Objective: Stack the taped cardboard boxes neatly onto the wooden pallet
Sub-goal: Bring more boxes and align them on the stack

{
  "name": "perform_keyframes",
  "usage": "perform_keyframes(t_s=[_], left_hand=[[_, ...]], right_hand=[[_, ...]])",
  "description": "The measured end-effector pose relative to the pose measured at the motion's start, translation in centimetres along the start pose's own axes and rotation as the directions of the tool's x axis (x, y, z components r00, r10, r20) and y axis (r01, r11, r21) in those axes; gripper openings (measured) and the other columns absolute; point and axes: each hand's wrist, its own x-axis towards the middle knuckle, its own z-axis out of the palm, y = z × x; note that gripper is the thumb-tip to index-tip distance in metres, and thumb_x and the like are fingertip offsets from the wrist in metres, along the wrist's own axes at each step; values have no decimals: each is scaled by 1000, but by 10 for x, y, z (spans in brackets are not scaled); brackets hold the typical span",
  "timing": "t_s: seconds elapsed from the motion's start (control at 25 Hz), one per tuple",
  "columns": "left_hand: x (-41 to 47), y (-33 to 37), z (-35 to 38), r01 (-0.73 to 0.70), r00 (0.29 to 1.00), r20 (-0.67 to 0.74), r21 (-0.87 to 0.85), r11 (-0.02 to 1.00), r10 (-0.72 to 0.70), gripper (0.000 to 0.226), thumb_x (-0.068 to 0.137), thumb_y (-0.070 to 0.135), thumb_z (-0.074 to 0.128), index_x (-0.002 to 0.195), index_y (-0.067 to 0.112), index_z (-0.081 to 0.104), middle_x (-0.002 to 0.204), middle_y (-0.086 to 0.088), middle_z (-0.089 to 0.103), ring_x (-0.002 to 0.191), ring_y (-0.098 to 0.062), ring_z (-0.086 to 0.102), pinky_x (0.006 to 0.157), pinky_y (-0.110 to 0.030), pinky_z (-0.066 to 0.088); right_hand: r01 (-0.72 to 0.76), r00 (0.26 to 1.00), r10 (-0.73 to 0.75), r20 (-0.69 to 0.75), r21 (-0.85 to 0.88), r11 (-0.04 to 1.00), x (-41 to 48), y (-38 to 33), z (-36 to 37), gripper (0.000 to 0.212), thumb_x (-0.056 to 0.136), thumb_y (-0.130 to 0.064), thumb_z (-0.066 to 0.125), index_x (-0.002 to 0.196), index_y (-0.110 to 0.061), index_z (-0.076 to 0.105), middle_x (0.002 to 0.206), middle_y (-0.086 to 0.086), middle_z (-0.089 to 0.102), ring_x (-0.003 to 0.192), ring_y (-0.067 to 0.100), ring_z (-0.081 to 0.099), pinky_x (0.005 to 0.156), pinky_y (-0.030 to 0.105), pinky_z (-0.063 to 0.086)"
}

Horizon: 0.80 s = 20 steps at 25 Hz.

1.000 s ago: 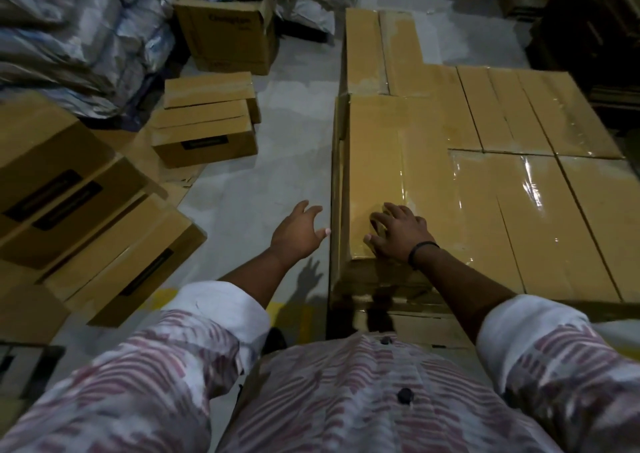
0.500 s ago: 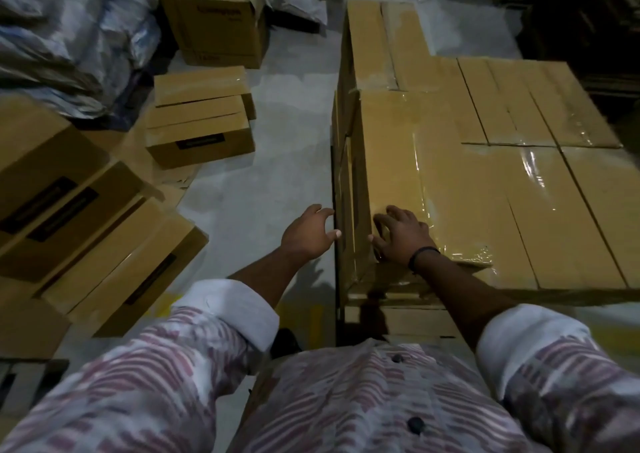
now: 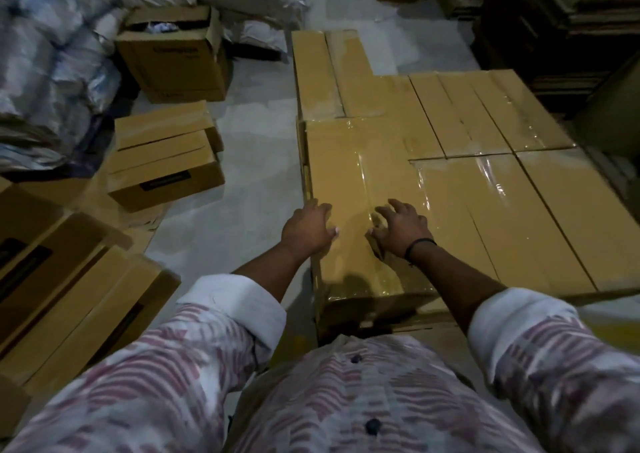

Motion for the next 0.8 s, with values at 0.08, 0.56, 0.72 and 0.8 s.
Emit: perform_keyframes(t_s=[0.08, 0.56, 0.72, 0.8], left_hand=[[18, 18, 3, 54, 996, 63, 72, 996, -59, 65, 91, 51, 70, 146, 23, 50, 153, -12, 40, 130, -39, 50, 100, -46, 47], [56, 59, 28, 324, 936, 137, 29, 945, -325, 78, 83, 48, 81, 144, 18, 42, 154, -19, 24, 127, -48, 49, 102, -50, 47], [46, 57, 30, 312, 942, 114, 58, 948, -317, 83, 81, 48, 82, 148, 23, 39, 157, -16, 23, 129, -46, 48, 101, -50, 49], [44, 55, 30, 321, 938, 118, 54, 946, -325, 85, 80, 50, 82, 148, 24, 39, 156, -15, 25, 129, -45, 48, 101, -50, 49]], right_hand=[[-14, 1000, 14, -20, 4, 1000, 15, 26, -11, 65, 93, -55, 57, 150, -31, 38, 164, 3, 21, 147, 30, 21, 114, 56, 28], [-8, 993, -24, 119, 260, 965, 63, 94, -15, 69, 91, -39, 68, 151, -25, 37, 166, 8, 4, 143, 37, 34, 115, 47, 37], [19, 993, -55, 105, 314, 949, 60, 86, -10, 68, 89, -35, 73, 148, -28, 41, 165, 8, 1, 140, 37, 37, 115, 44, 38], [44, 992, -77, 101, 299, 953, 56, 85, -10, 66, 89, -34, 72, 147, -29, 42, 165, 8, 0, 141, 37, 36, 114, 43, 37]])
